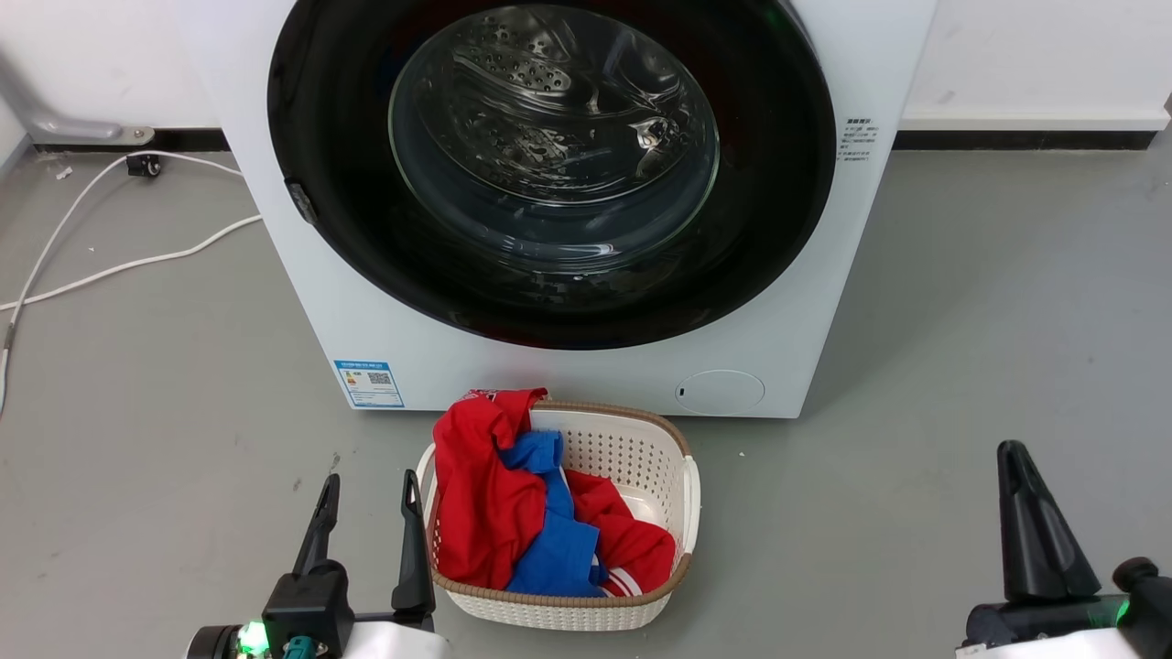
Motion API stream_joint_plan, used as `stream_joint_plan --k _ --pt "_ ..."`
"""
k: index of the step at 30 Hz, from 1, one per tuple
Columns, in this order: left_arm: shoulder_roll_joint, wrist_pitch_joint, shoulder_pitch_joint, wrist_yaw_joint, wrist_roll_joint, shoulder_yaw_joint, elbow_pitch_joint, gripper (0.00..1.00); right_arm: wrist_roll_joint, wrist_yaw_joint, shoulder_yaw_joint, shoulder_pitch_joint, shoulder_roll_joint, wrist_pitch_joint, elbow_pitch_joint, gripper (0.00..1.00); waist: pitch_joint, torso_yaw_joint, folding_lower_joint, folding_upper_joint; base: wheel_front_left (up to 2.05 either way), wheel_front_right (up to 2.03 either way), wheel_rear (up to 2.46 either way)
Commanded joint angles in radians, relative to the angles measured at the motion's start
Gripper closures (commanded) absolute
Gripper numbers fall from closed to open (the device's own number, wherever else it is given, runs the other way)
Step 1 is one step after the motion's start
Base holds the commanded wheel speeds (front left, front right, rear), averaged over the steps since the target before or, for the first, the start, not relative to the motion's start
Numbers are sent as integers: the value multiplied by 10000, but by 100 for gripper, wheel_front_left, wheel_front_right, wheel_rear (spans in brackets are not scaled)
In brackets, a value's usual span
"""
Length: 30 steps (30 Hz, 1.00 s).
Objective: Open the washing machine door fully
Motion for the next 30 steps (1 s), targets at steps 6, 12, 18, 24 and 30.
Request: stream_joint_plan --k 6,12,18,24,30 --pt "-8 -28 40 37 59 13 27 0 2678 1 -51 -272 -30 -21 61 100 -26 -26 0 0 0 0 0" --pt "-8 -28 38 60 38 -9 37 0 6055 1 -190 -362 -24 -20 371 100 -31 -14 0 0 0 0 0" --pt "-6 -28 78 58 2 -21 35 0 9870 1 630 -278 -24 -20 756 100 -51 -23 0 0 0 0 0" --pt "-6 -28 81 72 -21 -7 10 0 12208 2 1303 -81 -21 -20 709 100 -52 -14 0 0 0 0 0" --pt "-5 -28 109 80 -41 17 -13 0 14568 2 1285 118 -239 730 358 100 -23 -15 0 0 0 0 0"
